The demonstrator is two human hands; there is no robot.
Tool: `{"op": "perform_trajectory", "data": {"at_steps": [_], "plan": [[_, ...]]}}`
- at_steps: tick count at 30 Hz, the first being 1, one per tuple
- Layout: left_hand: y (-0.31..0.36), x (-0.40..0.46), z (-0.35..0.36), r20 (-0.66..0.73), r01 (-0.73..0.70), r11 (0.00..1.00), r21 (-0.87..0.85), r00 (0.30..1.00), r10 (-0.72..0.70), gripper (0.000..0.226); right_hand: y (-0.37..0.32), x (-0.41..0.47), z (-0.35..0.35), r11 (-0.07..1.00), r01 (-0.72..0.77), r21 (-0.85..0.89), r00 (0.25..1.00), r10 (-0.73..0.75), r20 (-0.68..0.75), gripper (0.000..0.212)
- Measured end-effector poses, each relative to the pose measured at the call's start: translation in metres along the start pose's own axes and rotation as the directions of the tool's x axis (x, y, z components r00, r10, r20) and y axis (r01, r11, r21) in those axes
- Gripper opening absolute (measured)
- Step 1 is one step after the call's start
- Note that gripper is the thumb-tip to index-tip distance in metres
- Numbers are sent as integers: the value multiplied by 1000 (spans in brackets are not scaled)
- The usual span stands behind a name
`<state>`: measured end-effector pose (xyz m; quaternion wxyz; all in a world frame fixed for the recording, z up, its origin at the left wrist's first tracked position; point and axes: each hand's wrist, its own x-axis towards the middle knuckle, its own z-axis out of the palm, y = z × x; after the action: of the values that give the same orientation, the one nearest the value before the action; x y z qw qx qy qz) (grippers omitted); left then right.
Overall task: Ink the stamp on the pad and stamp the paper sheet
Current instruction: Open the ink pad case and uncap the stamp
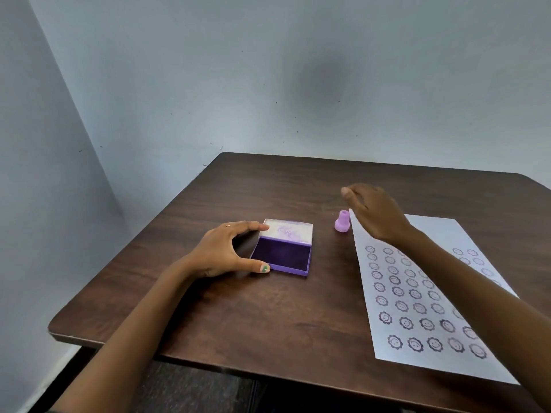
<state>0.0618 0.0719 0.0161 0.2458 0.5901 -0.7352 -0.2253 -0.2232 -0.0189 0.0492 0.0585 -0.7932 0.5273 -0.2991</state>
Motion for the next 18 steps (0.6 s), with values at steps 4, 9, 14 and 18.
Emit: {"op": "perform_trajectory", "data": {"at_steps": [4,9,14,18], "plan": [[-1,0,1,-6,6,1000,4,1000,-6,80,26,-15,6,981,-95,-167,983,119,137,43],[-2,0,1,-6,1,1000,18,1000,-1,79,40,-34,14,938,-130,-322,953,208,221,52],[-3,0,2,-13,1,1000,26,1000,-1,80,31,-46,14,943,-112,-313,962,181,202,52],[-2,-1,2,-20,-3,1000,24,1000,4,80,30,-55,12,942,-122,-312,965,186,183,52]]}}
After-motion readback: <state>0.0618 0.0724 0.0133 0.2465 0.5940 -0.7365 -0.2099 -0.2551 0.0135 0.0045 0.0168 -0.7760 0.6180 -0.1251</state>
